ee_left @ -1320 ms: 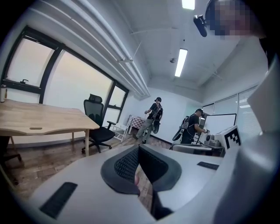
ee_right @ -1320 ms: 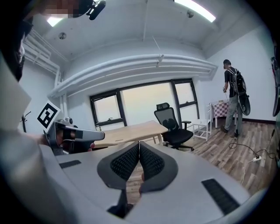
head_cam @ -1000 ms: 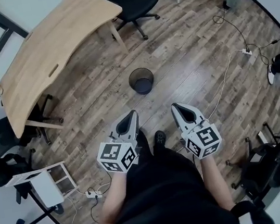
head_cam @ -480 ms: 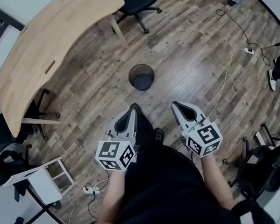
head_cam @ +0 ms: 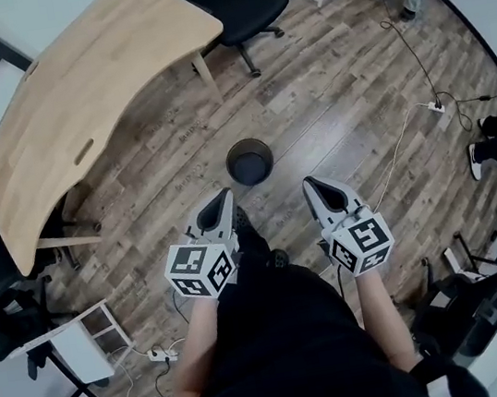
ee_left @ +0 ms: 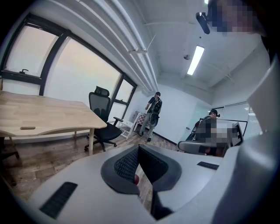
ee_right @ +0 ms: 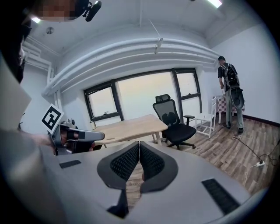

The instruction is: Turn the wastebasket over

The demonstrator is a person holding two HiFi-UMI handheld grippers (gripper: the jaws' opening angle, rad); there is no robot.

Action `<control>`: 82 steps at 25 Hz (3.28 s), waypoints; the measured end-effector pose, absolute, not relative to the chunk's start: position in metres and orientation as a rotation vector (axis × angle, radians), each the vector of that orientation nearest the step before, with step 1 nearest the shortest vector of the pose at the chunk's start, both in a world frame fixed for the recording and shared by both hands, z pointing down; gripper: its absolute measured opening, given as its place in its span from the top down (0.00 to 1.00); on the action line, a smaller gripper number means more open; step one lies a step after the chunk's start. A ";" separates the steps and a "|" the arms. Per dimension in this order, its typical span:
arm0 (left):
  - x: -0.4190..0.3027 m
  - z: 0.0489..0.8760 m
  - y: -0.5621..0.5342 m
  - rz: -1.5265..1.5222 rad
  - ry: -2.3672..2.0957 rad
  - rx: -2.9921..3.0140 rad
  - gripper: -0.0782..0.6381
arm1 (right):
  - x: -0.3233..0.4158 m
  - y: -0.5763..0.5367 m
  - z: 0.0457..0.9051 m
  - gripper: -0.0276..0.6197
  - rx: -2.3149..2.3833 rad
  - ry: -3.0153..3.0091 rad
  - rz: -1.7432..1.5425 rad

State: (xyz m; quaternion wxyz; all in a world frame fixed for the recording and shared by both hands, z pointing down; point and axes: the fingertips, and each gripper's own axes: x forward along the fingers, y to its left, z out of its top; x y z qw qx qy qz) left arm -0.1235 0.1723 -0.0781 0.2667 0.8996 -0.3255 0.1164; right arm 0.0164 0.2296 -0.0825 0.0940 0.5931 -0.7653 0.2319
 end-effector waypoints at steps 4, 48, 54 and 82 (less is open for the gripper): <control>-0.125 -0.076 0.134 0.318 -0.862 2.430 0.87 | 0.015 0.193 -0.081 0.91 1.760 -2.254 0.692; -0.056 0.173 0.029 0.371 -1.186 1.786 0.87 | 0.071 0.022 0.159 0.91 0.934 -2.323 0.786; -0.063 0.291 0.026 0.298 -1.139 1.599 0.87 | 0.064 0.028 0.296 0.91 0.993 -2.218 0.919; -0.076 0.560 0.010 -0.093 -1.165 0.908 0.86 | 0.053 0.033 0.510 0.91 0.896 -2.085 0.875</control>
